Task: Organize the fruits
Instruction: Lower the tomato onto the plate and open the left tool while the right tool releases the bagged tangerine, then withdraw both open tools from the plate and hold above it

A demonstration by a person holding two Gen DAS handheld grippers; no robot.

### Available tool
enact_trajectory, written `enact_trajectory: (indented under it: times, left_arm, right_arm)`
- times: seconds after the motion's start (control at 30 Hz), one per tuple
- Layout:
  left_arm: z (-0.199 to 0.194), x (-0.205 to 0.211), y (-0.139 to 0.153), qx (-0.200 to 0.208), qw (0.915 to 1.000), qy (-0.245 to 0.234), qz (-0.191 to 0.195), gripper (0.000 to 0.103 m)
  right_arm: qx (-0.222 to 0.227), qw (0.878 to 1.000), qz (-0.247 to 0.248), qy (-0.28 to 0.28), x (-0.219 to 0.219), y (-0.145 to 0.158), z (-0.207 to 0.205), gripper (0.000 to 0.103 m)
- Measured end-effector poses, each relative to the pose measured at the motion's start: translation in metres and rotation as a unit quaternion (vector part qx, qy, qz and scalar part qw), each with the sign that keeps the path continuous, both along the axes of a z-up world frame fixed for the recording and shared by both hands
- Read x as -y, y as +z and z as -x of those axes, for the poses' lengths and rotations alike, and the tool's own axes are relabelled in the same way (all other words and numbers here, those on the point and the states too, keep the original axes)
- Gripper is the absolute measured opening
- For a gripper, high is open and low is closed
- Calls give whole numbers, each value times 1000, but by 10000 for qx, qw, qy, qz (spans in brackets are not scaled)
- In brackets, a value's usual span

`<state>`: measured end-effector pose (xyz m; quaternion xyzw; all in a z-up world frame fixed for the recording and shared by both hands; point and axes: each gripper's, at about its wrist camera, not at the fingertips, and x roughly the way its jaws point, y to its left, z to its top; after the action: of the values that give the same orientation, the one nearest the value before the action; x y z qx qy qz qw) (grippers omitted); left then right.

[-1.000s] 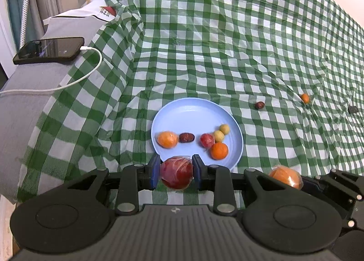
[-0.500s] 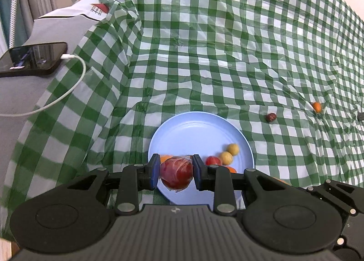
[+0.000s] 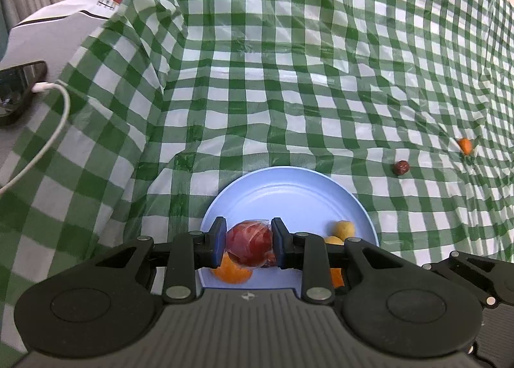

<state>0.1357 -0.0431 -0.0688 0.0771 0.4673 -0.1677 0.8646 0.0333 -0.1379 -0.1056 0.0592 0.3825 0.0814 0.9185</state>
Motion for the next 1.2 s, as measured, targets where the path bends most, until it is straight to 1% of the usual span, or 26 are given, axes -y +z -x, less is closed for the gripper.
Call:
enact_trajectory:
  times: [0.27, 0.37, 0.4, 0.43, 0.47, 0.5, 0.53, 0.57, 0.6, 0.67, 0.77, 0.87, 0.97, 1.1, 1.2]
  left_arm:
    - [-20, 8, -20, -55, 9998, -73, -182, 33]
    - [-26, 11, -24, 15, 9997, -123, -223, 34]
    - [-28, 11, -24, 78, 9997, -144, -205, 44]
    - [-29, 11, -23, 130, 9996, -167, -188, 69]
    - [-29, 11, -21, 216, 9995, -174, -171, 83]
    - [-28, 10, -17, 357, 9991, -139, -181, 103]
    - [-25, 8, -12, 511, 9985, -89, -195, 103]
    - [-21, 7, -8, 620, 9979, -94, -186, 103]
    - [-18, 5, -5, 616, 9978, -175, -193, 103]
    - [-12, 1, -2, 520, 9979, -236, -297, 103]
    - [5, -13, 3, 422, 9983, -135, -381, 103]
    - [29, -30, 10, 236, 9993, -21, -287, 103]
    - [55, -46, 17, 119, 9996, 104, -245, 103]
    - [88, -63, 27, 87, 9995, 221, -210, 103]
    - [106, -69, 35, 212, 9991, 287, -225, 103]
  right_arm:
    - [-183, 9998, 23, 51, 3, -16, -18, 39]
    - [-189, 9998, 59, 84, 2, -19, -24, 39]
    - [-163, 9998, 78, 96, 1, -19, -26, 40]
    - [-141, 9998, 91, 106, 0, -18, -29, 40]
    - [-119, 9998, 83, 129, 0, -17, -32, 47]
    - [-101, 9998, 79, 156, 0, -15, -34, 54]
    - [-51, 9998, 97, 136, 0, -12, -35, 68]
    - [16, 9999, 129, 98, 1, -9, -33, 77]
    - [82, 9998, 170, 90, 0, -5, -30, 79]
    - [72, 9997, 223, 117, 1, 0, -23, 85]
    - [-101, 9998, 164, 81, 3, 5, -3, 91]
    - [-328, 9995, 0, -7, 5, 9, 21, 96]
    - [-547, 9982, -221, -119, 5, 14, 45, 97]
    - [-505, 9977, -369, -278, -1, 26, 73, 99]
    - [-334, 9984, -322, -323, -7, 36, 88, 99]
